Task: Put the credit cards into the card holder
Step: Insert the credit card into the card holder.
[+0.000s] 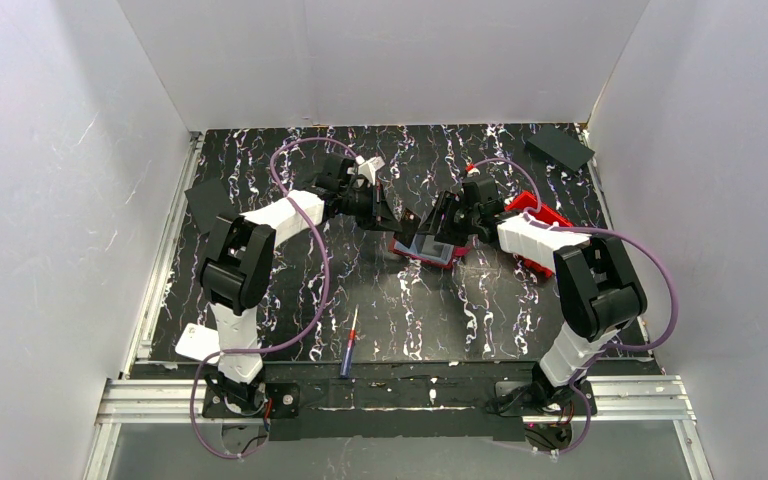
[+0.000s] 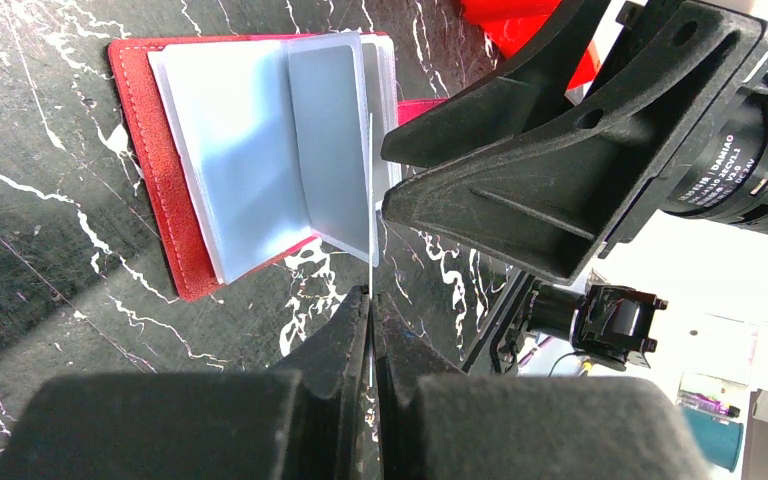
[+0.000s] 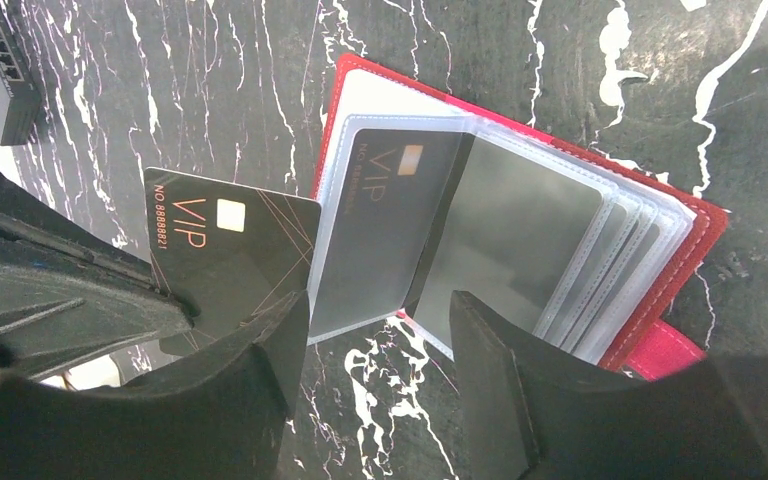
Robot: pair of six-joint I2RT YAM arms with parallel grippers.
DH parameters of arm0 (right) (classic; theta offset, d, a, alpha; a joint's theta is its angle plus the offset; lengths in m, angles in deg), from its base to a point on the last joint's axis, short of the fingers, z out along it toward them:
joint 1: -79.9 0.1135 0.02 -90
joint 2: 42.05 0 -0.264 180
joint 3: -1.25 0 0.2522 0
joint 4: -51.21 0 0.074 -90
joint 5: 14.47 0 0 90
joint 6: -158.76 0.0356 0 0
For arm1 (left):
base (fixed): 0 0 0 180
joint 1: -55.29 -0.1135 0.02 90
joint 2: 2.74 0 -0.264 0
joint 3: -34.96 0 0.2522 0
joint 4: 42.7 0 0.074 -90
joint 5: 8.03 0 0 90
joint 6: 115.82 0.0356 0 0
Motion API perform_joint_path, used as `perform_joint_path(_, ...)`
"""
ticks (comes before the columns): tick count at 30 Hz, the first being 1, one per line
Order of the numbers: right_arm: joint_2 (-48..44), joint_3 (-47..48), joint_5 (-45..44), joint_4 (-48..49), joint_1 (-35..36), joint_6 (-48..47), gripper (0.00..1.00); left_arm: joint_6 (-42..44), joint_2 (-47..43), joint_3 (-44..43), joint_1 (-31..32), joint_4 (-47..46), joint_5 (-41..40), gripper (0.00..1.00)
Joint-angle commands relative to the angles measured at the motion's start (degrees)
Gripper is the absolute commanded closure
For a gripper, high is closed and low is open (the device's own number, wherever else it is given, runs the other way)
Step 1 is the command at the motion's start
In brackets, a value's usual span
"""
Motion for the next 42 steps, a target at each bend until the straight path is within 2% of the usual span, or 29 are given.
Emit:
perform_joint_path(1,-0.3,1.1,0.2,1.6,0.1,-0.7,0.38,0.3,-0.7,0.5,0.4,0.9,1.5,1.00)
perform_joint_path(4,-0.8,1.6,-0.2,0.9,0.1,-0.7,0.36,0.1,-0.2,0.2,0.7,0.9,1.6,1.00)
perform_joint_path(10,-4.9,2.2,-9.5,-6.7,-0.9,-3.9,0.30,-0.8,0.4,-0.1,2.3,0.4,2.6,1.00)
perform_joint_path(13,-5.4,0.1,-6.5,-6.9,-3.6,-3.6,0.30,-1.2,0.7,-0.2,3.2,-0.2,2.5,1.00)
perform_joint_path(16,-4.8,-3.0,0.3,-1.4,-5.6,-2.5,0.31,-1.3,1.2,-0.1,3.2,-0.4,2.0,1.00)
perform_joint_path(20,-3.5,-3.5,6.0,3.3,-5.9,-1.6,0.41,-1.0,1.6,-0.4,3.2,0.4,1.6,1.00)
perform_joint_path(24,-4.9,-4.2,4.3,3.2,-6.3,-1.2,0.53,-1.7,2.3,-0.6,3.4,0.4,1.7,1.00)
perform_joint_path(26,-5.5,-3.9,3.5,1.8,-6.4,-2.1,0.63,-1.8,2.7,-0.6,3.7,0.4,1.9,1.00)
perform_joint_path(29,-7.4,-4.0,1.0,0.2,-6.5,-3.6,0.65,-2.0,3.7,-0.5,4.3,0.6,2.1,1.00)
perform_joint_path(32,-8.4,-3.3,-1.4,-2.3,-6.5,-4.6,0.59,-2.2,4.4,0.0,4.7,0.4,2.1,1.00)
perform_joint_path(37,-5.6,-1.5,2.2,-1.7,-6.5,-5.6,0.56,-2.3,4.7,0.3,5.6,0.1,2.1,1.00)
perform_joint_path(39,-4.1,-0.9,4.4,-1.2,-6.4,-5.6,0.58,-2.2,4.7,0.6,5.7,0.1,1.9,1.00)
perform_joint_path(42,-2.3,-0.4,6.6,1.6,-5.9,-5.8,0.69,-1.6,4.9,0.6,5.7,0.8,1.3,1.00)
